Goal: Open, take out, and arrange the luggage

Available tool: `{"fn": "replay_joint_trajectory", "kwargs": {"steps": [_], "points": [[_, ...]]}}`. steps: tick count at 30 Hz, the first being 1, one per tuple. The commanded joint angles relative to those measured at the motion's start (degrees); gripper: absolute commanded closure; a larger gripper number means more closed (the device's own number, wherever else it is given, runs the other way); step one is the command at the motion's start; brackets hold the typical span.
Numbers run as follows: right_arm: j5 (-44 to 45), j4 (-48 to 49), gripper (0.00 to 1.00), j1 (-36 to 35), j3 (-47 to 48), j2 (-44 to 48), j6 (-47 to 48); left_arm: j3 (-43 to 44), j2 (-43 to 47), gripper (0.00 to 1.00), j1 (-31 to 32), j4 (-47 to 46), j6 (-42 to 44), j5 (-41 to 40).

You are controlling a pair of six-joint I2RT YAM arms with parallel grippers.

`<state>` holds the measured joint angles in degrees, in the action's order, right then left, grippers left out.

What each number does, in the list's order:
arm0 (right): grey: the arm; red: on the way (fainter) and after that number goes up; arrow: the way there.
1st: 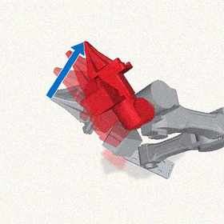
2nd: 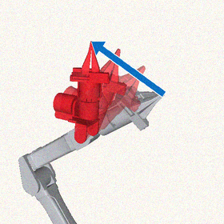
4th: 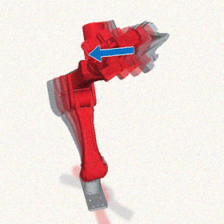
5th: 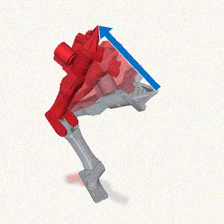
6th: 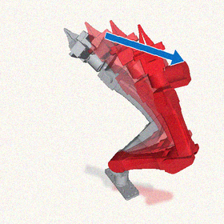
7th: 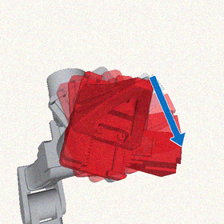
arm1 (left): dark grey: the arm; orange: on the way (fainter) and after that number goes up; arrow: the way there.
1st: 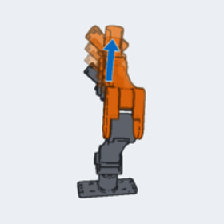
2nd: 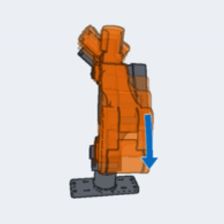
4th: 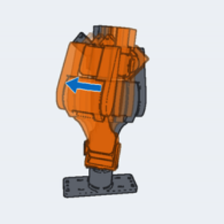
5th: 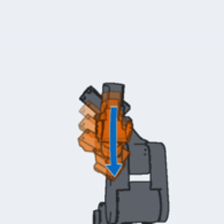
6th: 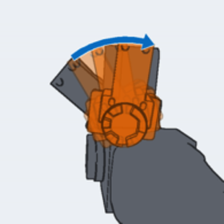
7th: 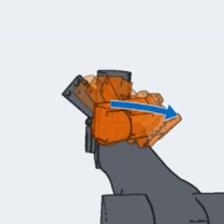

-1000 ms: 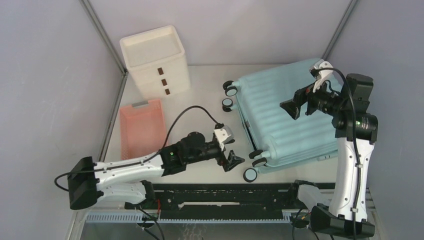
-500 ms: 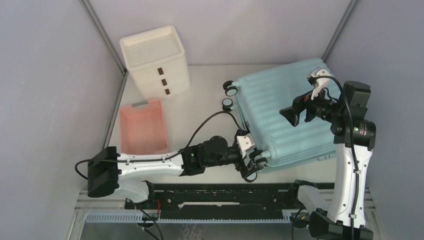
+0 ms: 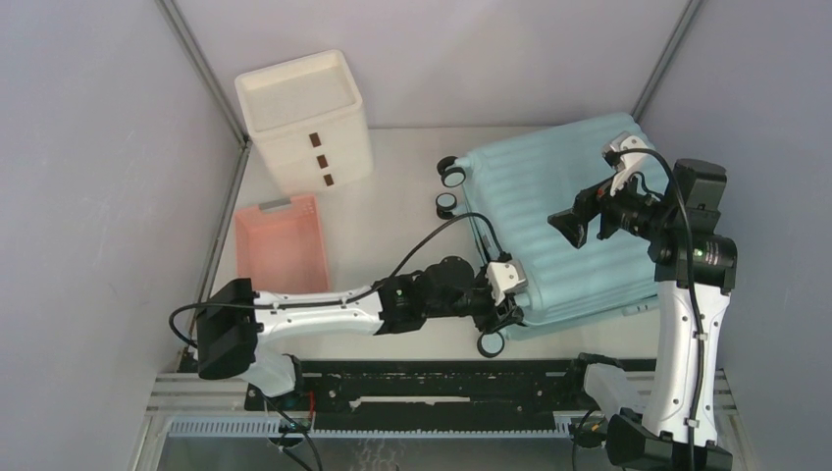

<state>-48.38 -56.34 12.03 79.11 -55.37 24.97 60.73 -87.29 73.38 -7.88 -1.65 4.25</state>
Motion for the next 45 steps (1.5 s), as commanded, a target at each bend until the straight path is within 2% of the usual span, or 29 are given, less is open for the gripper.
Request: {"fn": "replay_joint_trajectory", "kwargs": {"steps": [1, 4, 9, 14, 19, 27, 32, 36, 38, 42, 45], "points": [[-0.31, 2.09, 0.04, 0.51, 0.38, 0.93, -0.36, 3.93, 1.15, 0.93, -6.97, 0.50, -2.91, 2.78], [-0.46, 2.45, 0.04, 0.86, 1.28, 0.54, -0.54, 4.77, 3.01, 1.00, -12.87, 0.41, -4.19, 4.90], [-1.77, 1.52, 0.04, 1.15, 4.56, -0.17, 0.60, 9.86, 3.50, 1.00, -24.56, -1.76, -10.15, 13.13], [-5.03, 0.62, 0.03, 1.24, 9.48, -0.04, 1.66, 20.12, 1.33, 1.00, -30.25, -0.91, -13.41, 18.11], [-9.79, 2.46, 0.03, 1.33, 14.52, -0.83, 0.10, 27.52, -2.49, 1.00, -34.80, -6.53, -23.05, 21.24], [-12.00, 12.50, 0.02, 1.33, 11.97, 1.58, -1.72, 36.61, -9.30, 1.00, -41.45, -18.43, -43.92, 19.33], [-14.85, 17.96, 0.05, 0.99, 9.23, 1.96, -9.09, 43.20, -13.98, 1.00, -44.30, -21.17, -51.91, 16.04], [-12.12, 21.35, 0.06, -0.07, 5.35, 3.59, -10.45, 47.07, -17.08, 1.00, -45.52, -22.22, -56.07, 14.48], [-10.80, 24.05, 0.11, 0.00, 3.78, 3.74, -15.23, 48.46, -18.22, 1.00, -45.82, -22.96, -56.98, 14.26], [-5.09, 38.51, 0.15, -0.56, -4.80, 4.33, -36.48, 50.77, -19.97, 1.00, -46.20, -23.12, -57.79, 14.24], [4.07, 49.72, 0.15, -1.27, -9.07, 3.24, -52.15, 51.76, -20.97, 1.00, -46.48, -23.47, -58.67, 14.23]]}}
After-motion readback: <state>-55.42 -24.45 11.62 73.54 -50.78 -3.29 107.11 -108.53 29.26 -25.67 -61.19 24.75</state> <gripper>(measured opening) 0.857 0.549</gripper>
